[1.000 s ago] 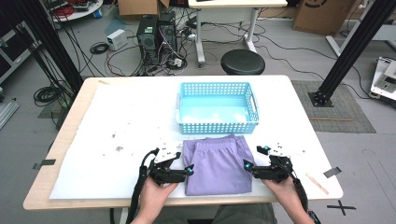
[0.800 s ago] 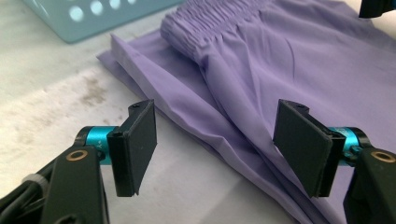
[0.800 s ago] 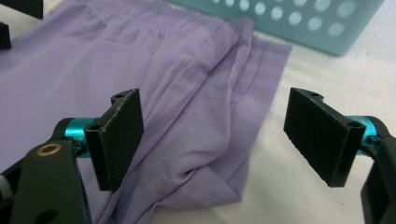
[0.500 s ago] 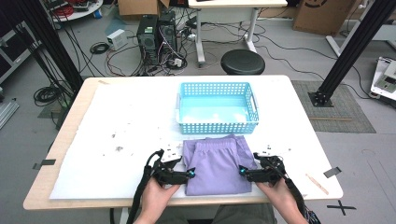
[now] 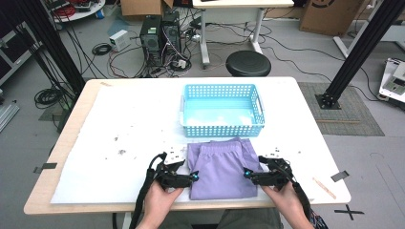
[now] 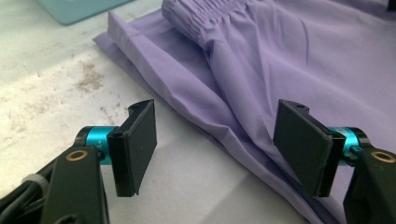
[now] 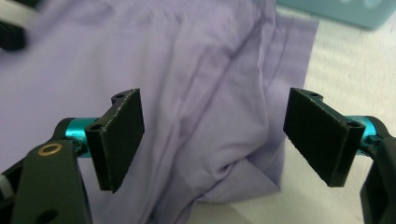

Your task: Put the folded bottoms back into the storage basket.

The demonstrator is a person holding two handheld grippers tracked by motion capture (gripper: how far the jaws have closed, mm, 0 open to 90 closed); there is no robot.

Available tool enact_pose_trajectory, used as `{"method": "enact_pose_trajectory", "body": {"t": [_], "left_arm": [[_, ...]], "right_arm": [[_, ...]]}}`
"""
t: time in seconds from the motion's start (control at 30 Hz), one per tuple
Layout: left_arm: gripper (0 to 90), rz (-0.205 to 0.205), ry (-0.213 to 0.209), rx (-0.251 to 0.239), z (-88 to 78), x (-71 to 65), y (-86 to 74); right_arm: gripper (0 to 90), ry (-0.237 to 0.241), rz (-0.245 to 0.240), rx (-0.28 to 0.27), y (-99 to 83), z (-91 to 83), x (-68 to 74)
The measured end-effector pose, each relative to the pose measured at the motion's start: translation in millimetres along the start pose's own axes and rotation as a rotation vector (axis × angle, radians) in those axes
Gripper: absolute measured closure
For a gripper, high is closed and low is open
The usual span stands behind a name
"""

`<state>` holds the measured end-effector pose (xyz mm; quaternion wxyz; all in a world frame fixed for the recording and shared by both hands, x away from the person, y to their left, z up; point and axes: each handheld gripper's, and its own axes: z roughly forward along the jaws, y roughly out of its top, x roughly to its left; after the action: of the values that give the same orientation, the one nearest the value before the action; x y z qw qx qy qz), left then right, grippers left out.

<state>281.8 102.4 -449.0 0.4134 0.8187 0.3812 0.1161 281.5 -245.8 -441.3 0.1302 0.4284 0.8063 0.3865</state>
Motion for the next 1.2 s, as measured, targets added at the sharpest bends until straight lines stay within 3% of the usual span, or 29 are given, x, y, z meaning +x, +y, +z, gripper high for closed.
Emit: {"method": "enact_pose_trajectory", "body": {"t": [0.1, 0.17, 0.3, 0.4, 0.53, 0.7, 0.77, 0.9, 0.97, 1.0, 1.07, 1.2], "left_arm": [[30.2, 0.007, 0.003, 0.010, 0.8, 0.2, 0.0], [30.2, 0.006, 0.005, 0.010, 1.2, -0.6, -0.1], [30.1, -0.004, 0.000, 0.014, 1.5, 0.0, 0.5], [30.6, -0.042, -0.008, 0.005, 3.1, -0.2, 1.7], [34.1, -0.061, -0.004, -0.001, 5.3, -3.7, 3.2], [40.3, -0.084, -0.038, -0.009, 10.5, -9.8, 6.4], [42.4, -0.068, -0.028, -0.002, 13.0, -13.8, 8.1], [46.0, -0.073, -0.014, 0.005, 10.0, -14.0, 8.5], [45.5, -0.051, 0.045, 0.001, 1.6, -11.0, 5.9], [43.3, -0.058, 0.058, -0.003, -1.9, -7.8, 4.6], [40.5, -0.100, 0.037, 0.021, -2.5, -1.2, 2.7], [34.8, -0.104, 0.044, 0.012, 1.9, -7.1, 2.5]], "right_arm": [[20.5, -0.056, -0.011, 0.060, -1.6, 4.8, -0.3], [20.6, -0.057, 0.004, 0.079, -3.0, 6.3, -3.6], [19.8, -0.071, 0.015, 0.080, -2.5, 7.4, -0.8], [25.1, -0.086, 0.012, 0.082, -2.1, 7.9, 1.3], [39.7, -0.059, 0.026, 0.066, -1.7, 6.6, 0.1], [46.3, -0.028, 0.012, 0.058, -0.7, 9.0, 4.8], [48.4, -0.017, 0.017, 0.056, -0.3, 9.8, 6.0], [53.5, -0.005, 0.007, 0.056, -0.5, 9.7, 7.5], [53.7, 0.003, 0.004, 0.056, -1.2, 8.5, 6.6], [53.3, 0.002, -0.003, 0.051, -1.8, 8.4, 6.5], [50.2, 0.002, 0.002, 0.054, -1.6, 9.0, 7.5], [46.0, 0.016, 0.005, 0.056, -1.3, 9.6, 8.0]]}}
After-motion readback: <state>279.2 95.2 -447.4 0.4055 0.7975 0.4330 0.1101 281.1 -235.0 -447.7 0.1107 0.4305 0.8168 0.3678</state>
